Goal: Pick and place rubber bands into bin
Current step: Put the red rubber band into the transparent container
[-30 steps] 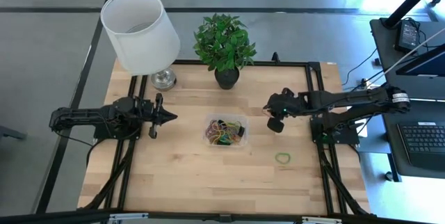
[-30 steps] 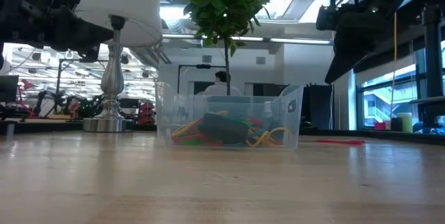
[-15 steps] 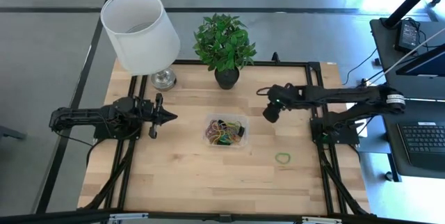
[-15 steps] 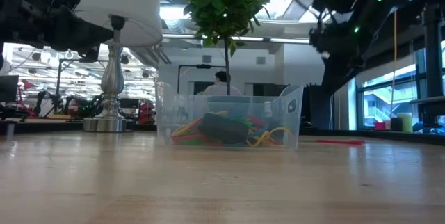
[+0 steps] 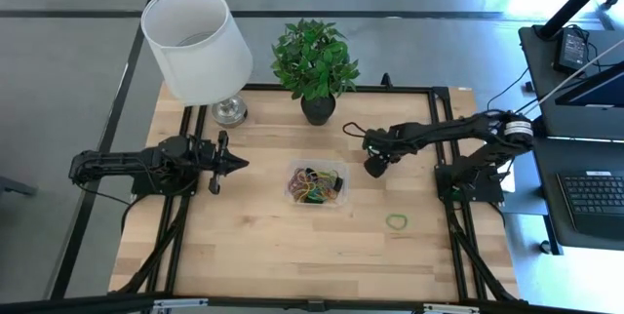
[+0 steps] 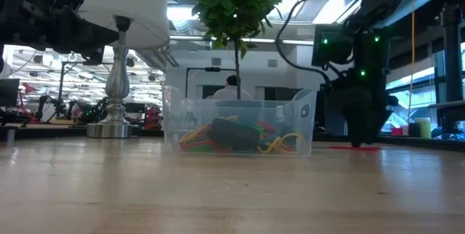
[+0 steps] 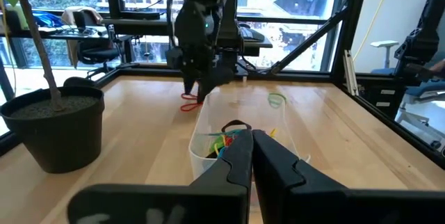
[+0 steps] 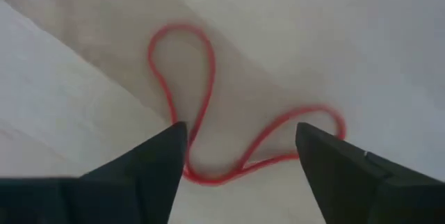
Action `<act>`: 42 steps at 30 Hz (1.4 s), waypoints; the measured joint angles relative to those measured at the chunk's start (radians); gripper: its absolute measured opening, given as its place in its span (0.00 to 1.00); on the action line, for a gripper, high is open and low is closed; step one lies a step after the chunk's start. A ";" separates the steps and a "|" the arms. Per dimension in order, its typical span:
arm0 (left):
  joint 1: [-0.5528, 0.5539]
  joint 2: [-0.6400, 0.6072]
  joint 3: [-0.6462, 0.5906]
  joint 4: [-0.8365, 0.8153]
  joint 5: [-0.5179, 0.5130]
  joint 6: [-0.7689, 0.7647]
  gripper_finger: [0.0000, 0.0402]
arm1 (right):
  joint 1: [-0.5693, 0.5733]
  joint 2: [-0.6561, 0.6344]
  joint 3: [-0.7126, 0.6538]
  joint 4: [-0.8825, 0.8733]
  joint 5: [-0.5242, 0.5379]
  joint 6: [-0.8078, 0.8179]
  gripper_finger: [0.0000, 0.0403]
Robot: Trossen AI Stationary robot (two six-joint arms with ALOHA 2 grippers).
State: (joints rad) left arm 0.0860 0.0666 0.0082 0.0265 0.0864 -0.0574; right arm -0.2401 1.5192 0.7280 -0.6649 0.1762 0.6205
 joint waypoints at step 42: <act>0.000 0.000 0.000 0.000 0.000 0.000 0.02 | 0.455 -0.104 0.471 -0.382 0.151 0.635 0.00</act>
State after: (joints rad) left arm 0.0864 0.0662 0.0082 0.0265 0.0864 -0.0574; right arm 0.2145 1.4149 1.1992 -1.0471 0.3269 1.2556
